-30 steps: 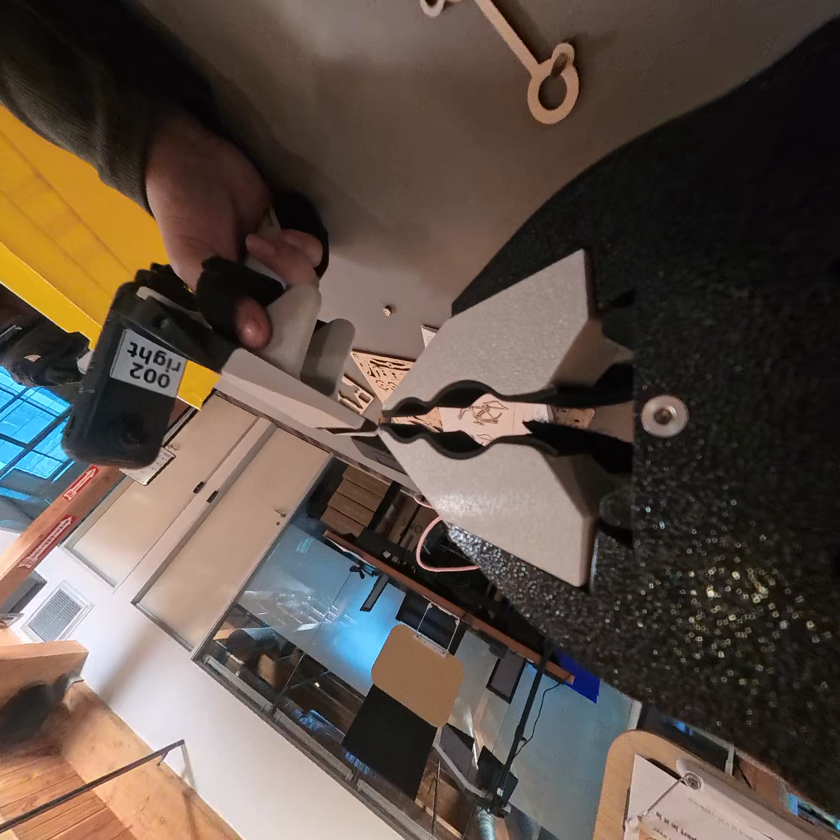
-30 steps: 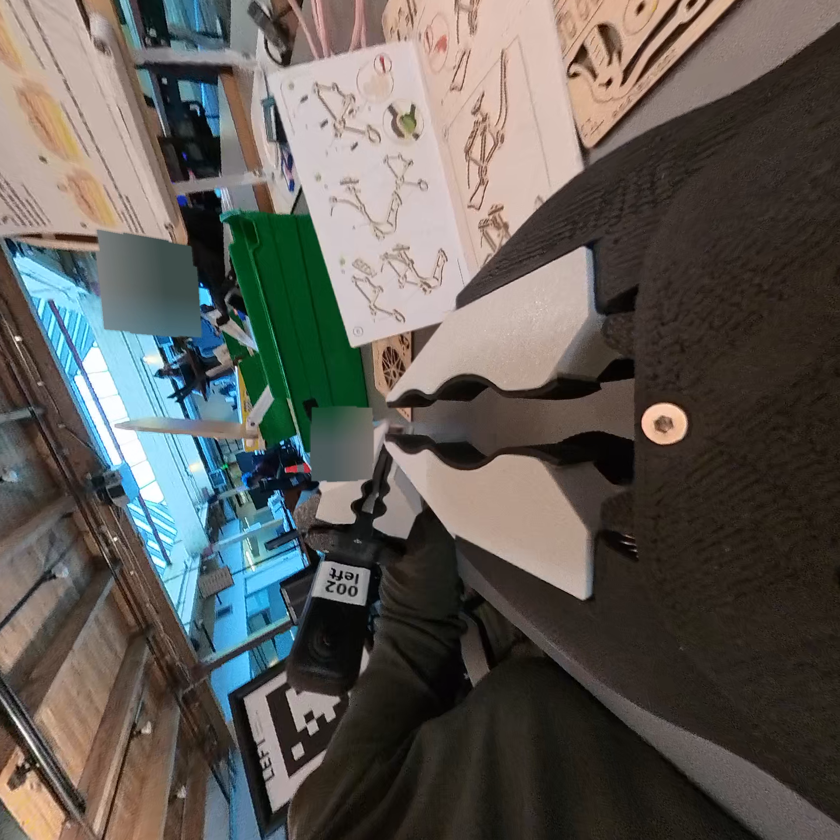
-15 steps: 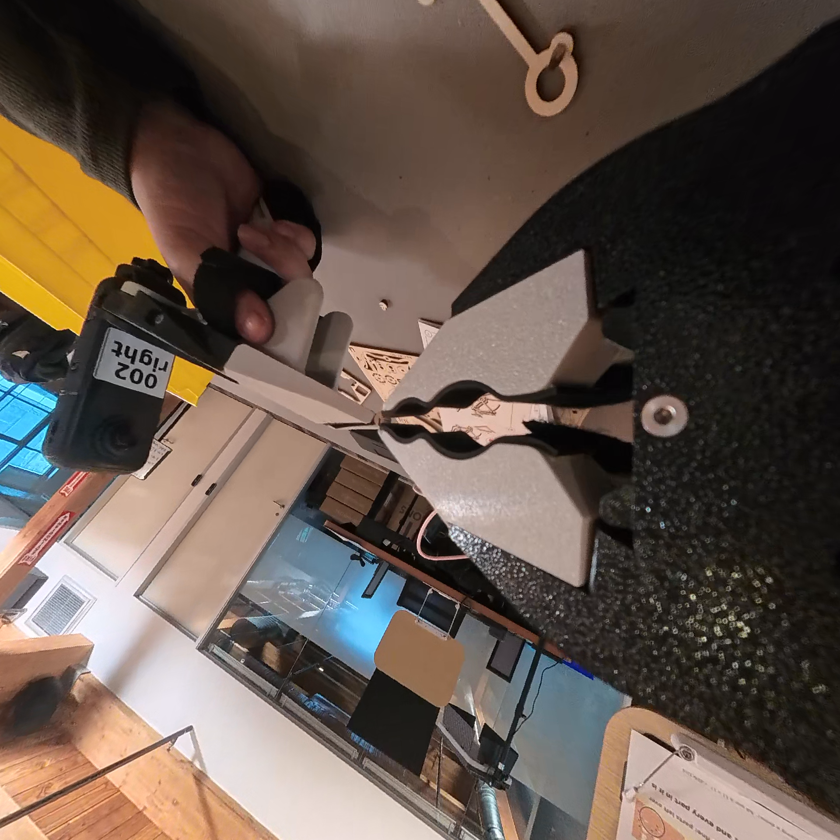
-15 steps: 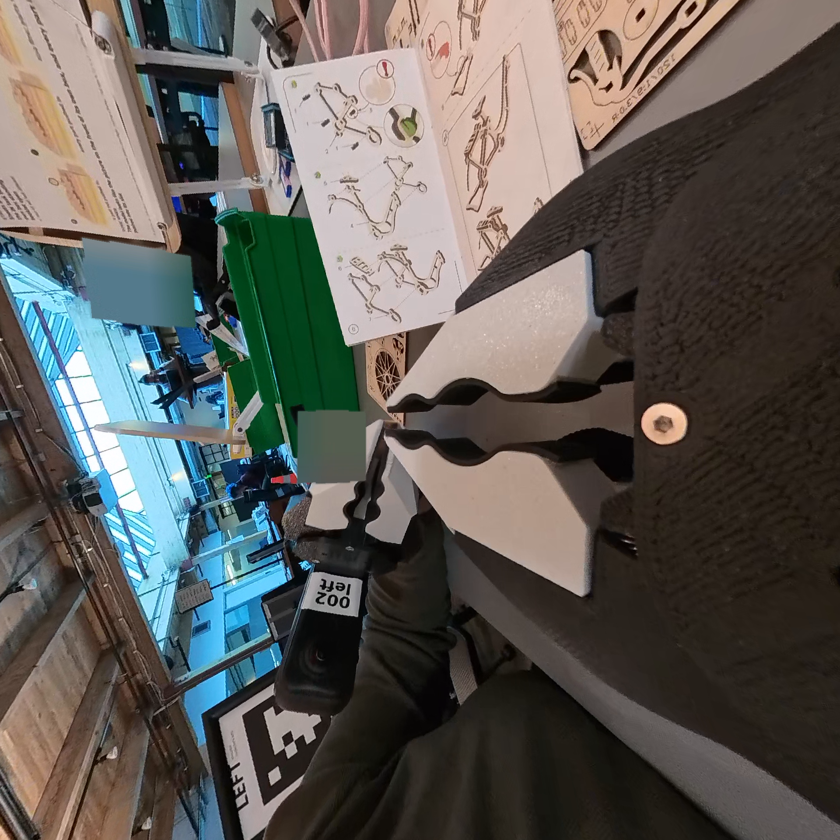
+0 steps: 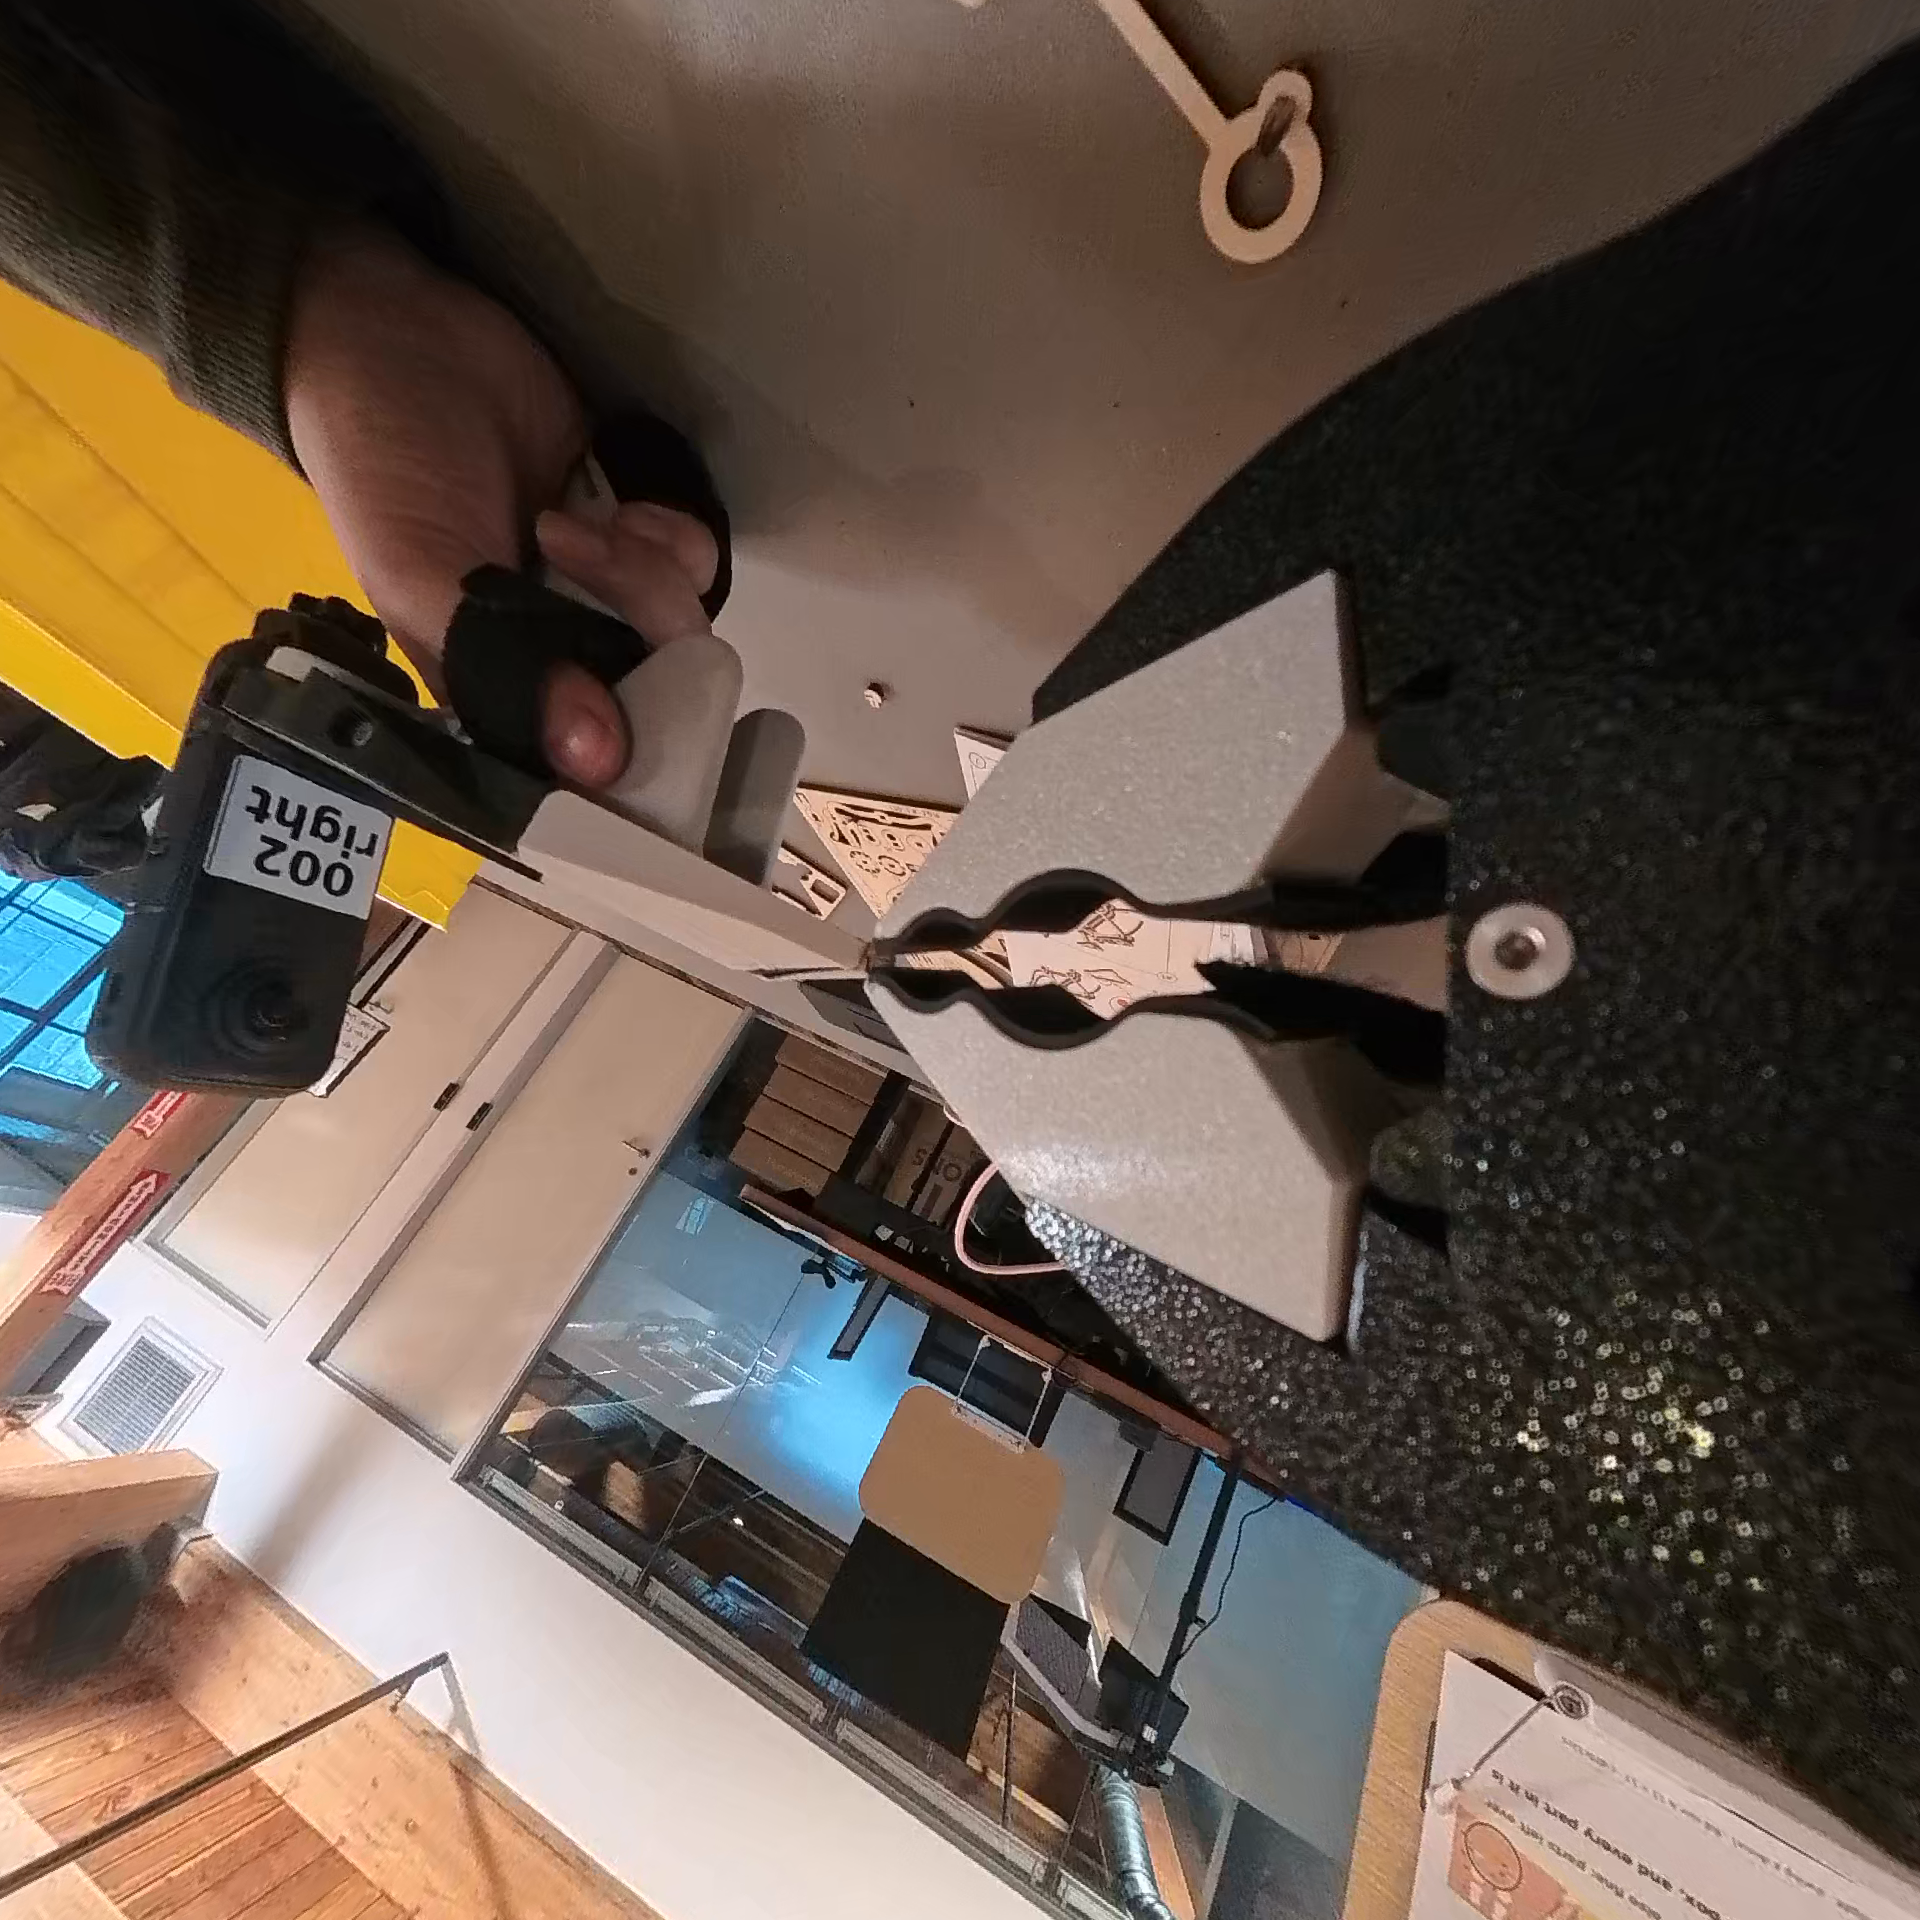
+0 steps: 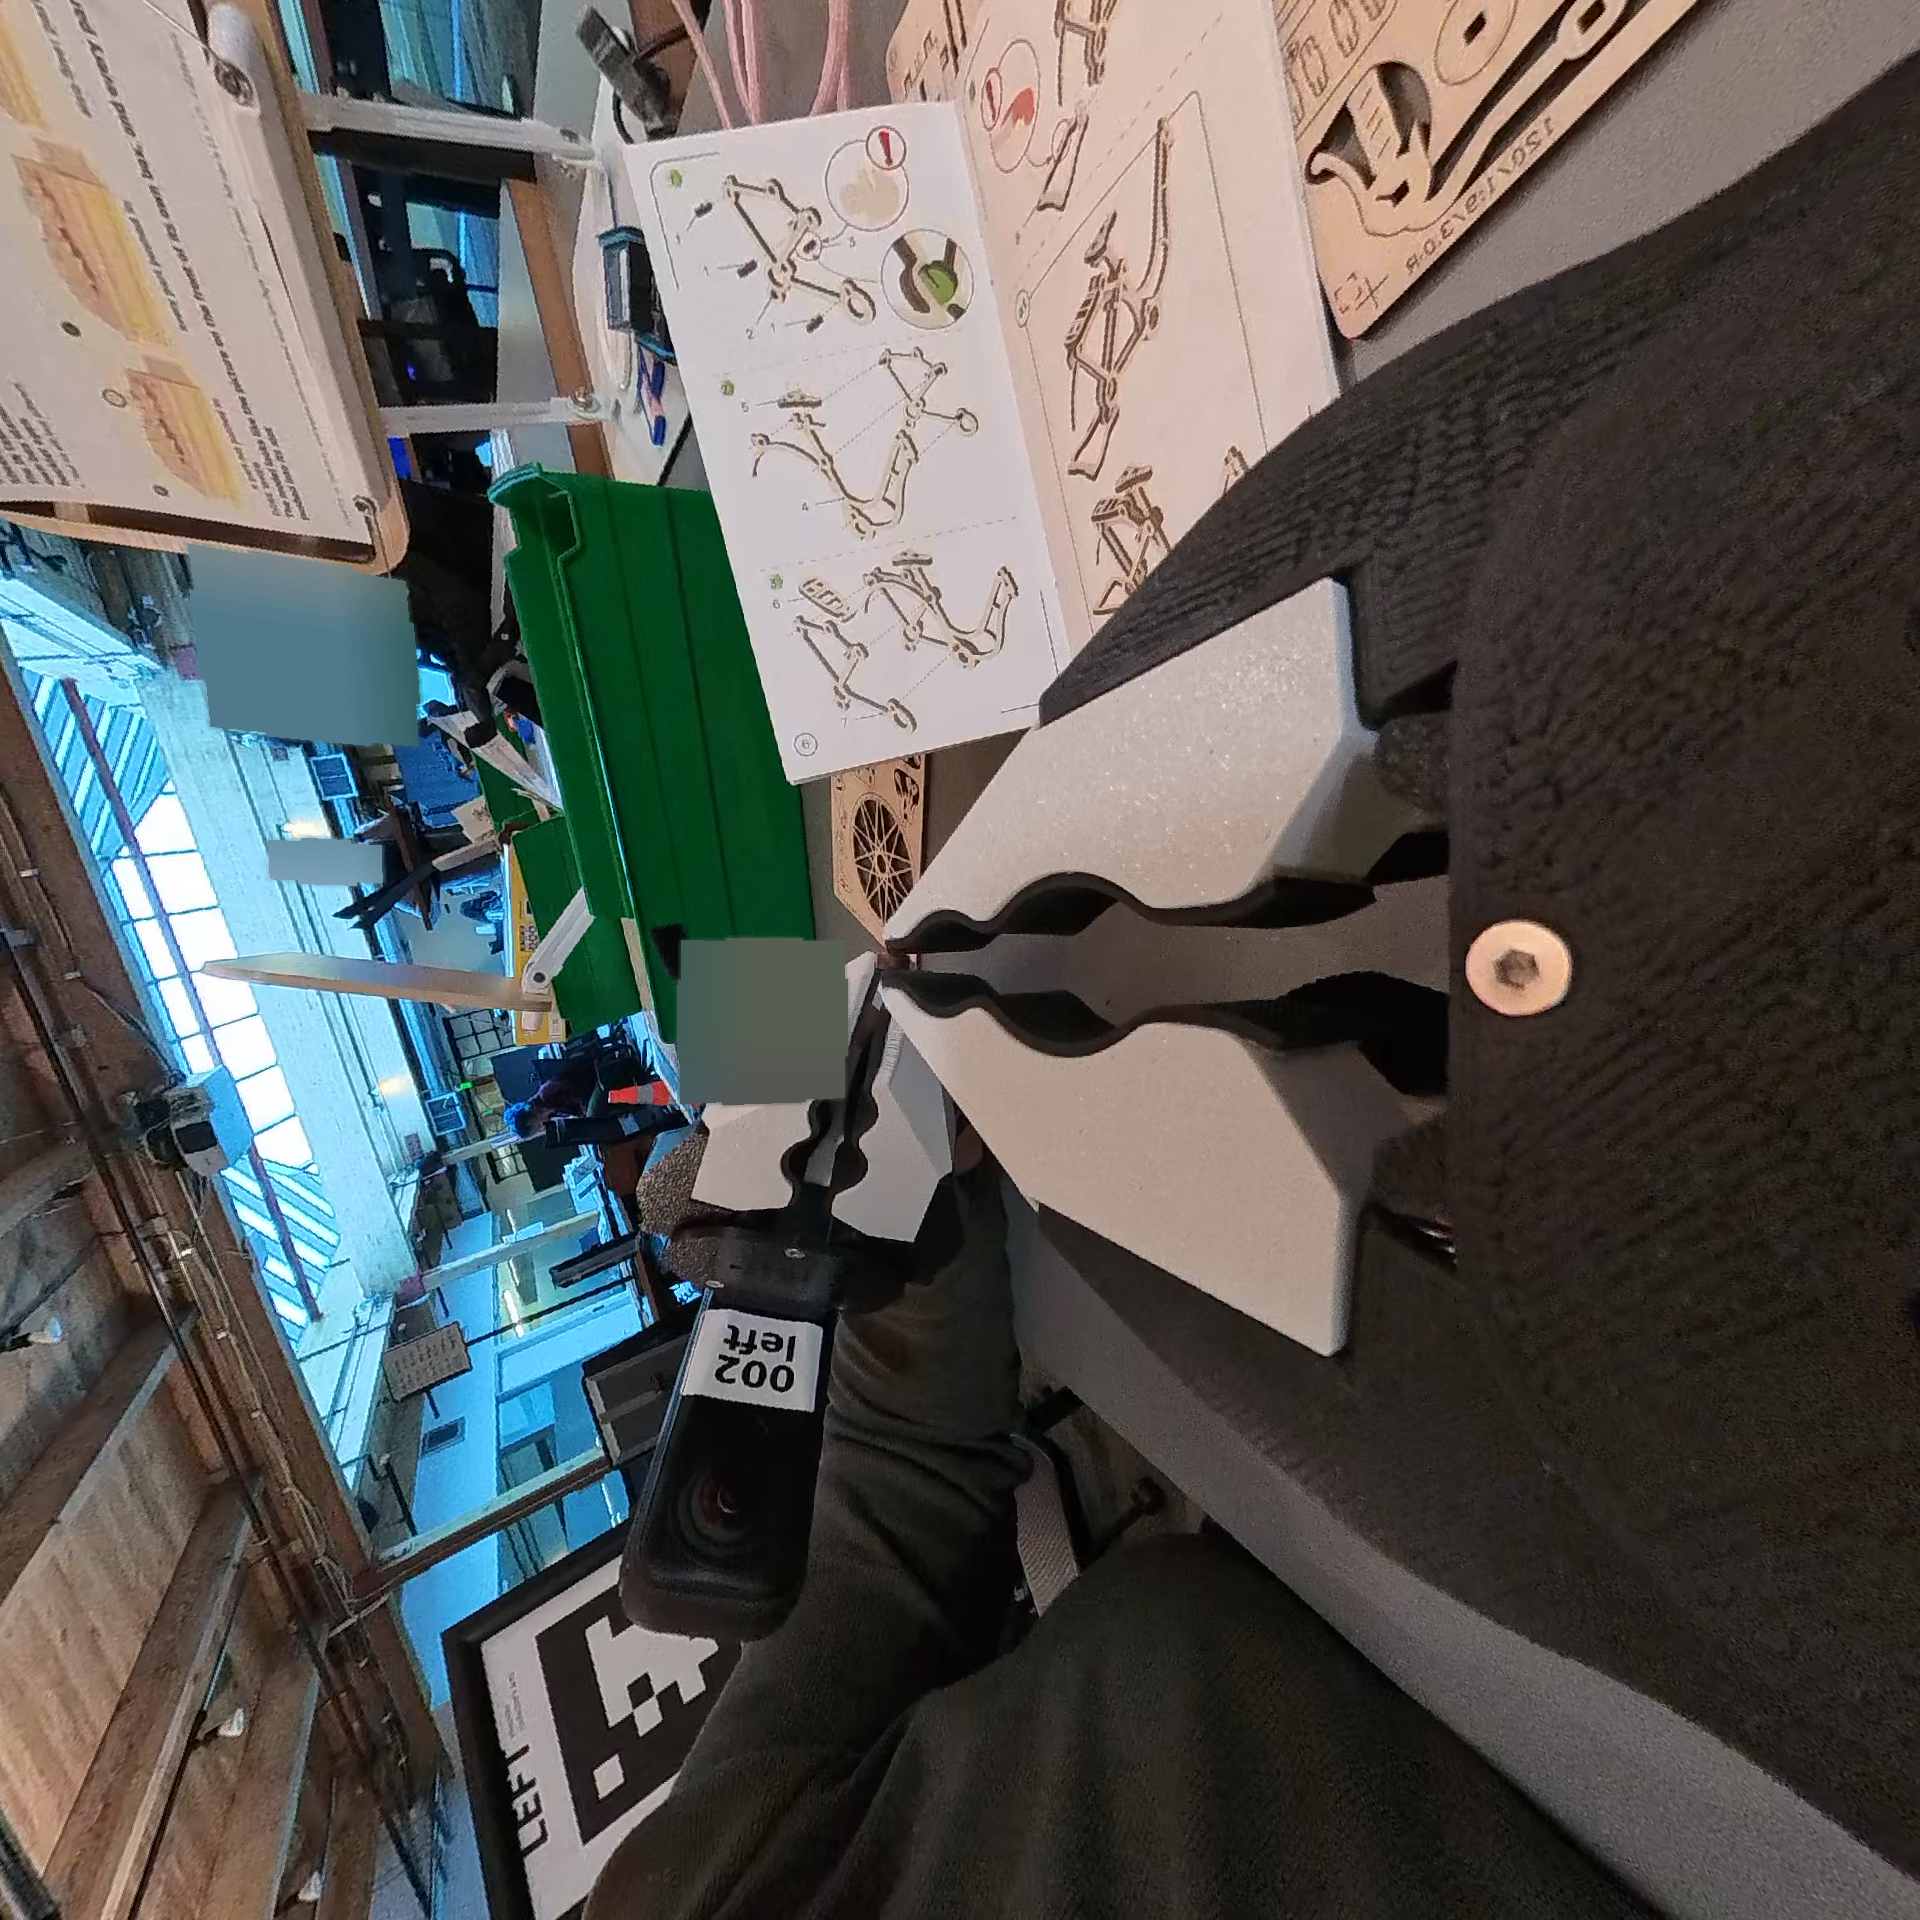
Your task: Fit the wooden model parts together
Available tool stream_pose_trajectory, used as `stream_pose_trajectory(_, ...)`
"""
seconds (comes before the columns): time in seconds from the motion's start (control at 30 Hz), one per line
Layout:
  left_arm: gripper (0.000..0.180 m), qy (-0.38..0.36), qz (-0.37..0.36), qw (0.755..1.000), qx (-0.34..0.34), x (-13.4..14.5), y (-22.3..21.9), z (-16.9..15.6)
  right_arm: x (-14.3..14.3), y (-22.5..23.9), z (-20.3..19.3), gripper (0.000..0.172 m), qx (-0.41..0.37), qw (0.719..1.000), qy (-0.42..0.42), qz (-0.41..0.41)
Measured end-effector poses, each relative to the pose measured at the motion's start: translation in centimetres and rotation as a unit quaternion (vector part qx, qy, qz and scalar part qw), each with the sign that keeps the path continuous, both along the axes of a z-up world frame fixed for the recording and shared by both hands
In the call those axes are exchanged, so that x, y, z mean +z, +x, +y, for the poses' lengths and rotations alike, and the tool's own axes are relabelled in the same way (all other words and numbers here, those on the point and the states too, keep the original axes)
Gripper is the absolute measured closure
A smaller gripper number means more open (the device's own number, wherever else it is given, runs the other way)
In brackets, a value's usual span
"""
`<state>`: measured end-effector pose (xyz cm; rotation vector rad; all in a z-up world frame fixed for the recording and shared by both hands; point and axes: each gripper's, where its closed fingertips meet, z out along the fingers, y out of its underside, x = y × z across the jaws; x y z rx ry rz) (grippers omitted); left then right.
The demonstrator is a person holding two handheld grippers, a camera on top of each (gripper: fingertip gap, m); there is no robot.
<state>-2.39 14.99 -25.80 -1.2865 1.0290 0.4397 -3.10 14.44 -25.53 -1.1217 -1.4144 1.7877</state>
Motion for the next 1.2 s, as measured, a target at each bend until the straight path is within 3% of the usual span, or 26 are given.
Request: stream_pose_trajectory(1.2, 0.18, -0.003, -0.01, 1.0, -0.007, -0.16, 0.05, 0.23, -0.2, -0.17, 0.12, 0.171, -0.013, 1.0, 0.013, -0.006)
